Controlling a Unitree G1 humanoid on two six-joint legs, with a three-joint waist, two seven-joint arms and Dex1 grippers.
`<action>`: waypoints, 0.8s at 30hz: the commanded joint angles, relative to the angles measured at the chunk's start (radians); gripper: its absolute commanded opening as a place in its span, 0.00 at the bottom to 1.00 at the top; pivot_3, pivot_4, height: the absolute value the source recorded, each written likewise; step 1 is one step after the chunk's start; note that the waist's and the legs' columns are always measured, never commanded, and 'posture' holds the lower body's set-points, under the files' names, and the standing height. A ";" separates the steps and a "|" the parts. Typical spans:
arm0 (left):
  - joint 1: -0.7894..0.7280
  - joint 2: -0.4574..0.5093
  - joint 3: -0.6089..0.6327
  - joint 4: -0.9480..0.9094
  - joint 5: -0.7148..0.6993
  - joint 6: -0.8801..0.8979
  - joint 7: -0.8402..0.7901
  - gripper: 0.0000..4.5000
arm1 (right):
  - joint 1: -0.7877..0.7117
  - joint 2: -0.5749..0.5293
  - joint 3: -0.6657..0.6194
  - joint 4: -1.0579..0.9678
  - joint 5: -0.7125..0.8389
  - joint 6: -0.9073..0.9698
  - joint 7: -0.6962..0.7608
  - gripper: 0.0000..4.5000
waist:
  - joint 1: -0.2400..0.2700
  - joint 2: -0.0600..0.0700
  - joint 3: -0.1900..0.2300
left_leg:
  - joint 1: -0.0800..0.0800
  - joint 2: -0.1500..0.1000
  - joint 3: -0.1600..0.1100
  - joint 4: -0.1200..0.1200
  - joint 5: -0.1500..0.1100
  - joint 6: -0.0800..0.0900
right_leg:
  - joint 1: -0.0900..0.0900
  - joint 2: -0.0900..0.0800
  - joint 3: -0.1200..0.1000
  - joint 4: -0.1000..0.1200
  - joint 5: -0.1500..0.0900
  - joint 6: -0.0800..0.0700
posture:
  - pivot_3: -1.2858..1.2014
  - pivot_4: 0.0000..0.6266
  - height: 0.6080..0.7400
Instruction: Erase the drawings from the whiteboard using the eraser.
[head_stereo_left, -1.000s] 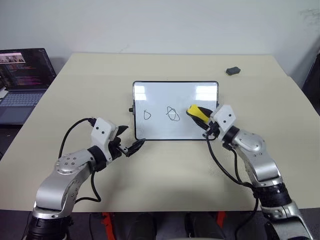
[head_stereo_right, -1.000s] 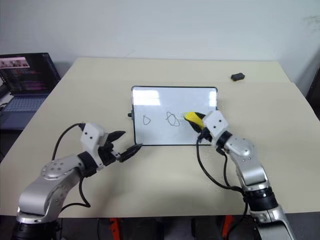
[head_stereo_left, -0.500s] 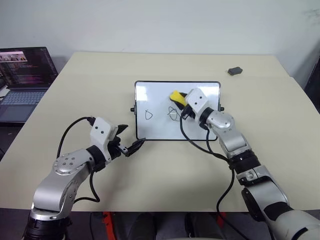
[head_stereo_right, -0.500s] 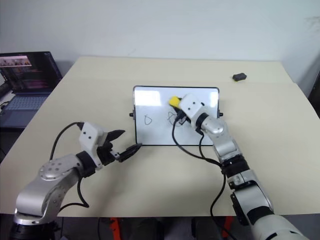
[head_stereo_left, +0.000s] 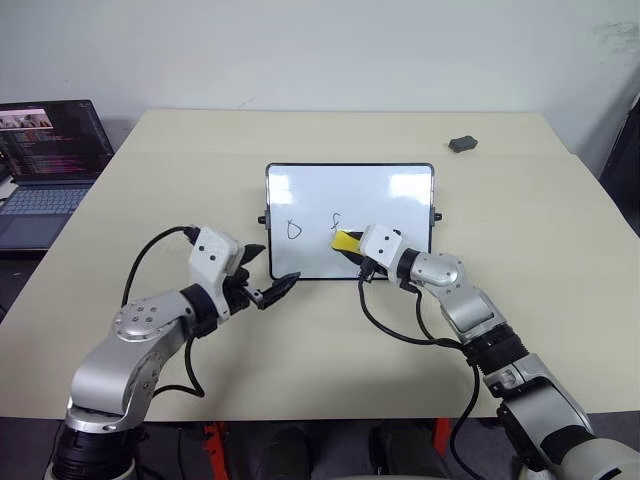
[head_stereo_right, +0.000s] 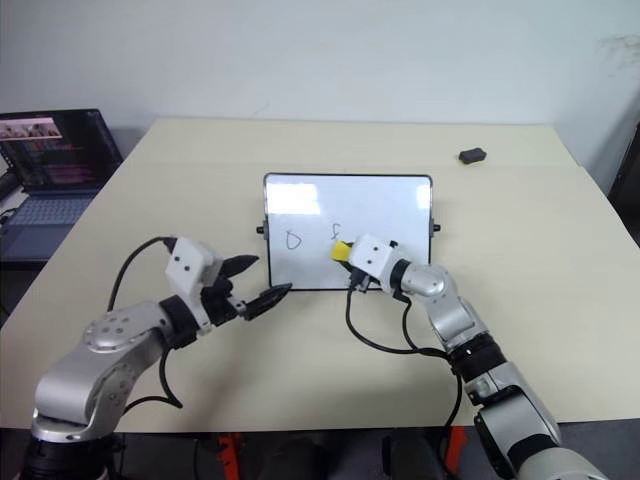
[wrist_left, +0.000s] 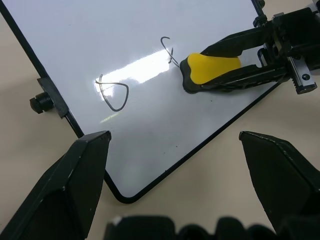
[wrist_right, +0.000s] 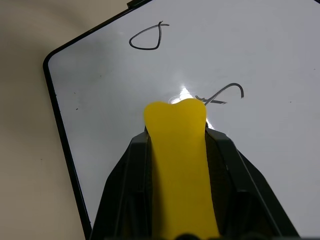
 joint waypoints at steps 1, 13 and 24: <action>-0.004 0.008 0.014 -0.040 -0.004 -0.005 0.005 1.00 | -0.039 0.012 -0.067 0.001 0.053 -0.028 -0.004 0.25 | 0.000 0.000 0.000 | 0.000 0.000 0.000 0.000 0.000 0.000 | 0.000 0.000 0.000 0.000 0.000 0.000 | 0.52 0.24 1.00; 0.018 0.005 0.018 -0.073 -0.012 0.011 0.023 1.00 | -0.239 0.102 -0.120 0.270 0.024 -0.084 -0.137 0.25 | 0.000 0.001 0.001 | -0.005 0.001 0.001 -0.002 0.000 0.000 | -0.004 0.000 0.000 -0.003 -0.001 -0.001 | 0.52 0.24 1.00; 0.033 0.006 0.029 -0.088 -0.020 0.017 0.034 1.00 | -0.067 0.015 0.034 0.225 -0.082 -0.042 0.020 0.25 | -0.001 0.000 -0.001 | 0.002 0.000 0.000 -0.001 0.000 0.000 | 0.002 0.000 0.000 0.000 0.000 -0.001 | 0.52 0.24 1.00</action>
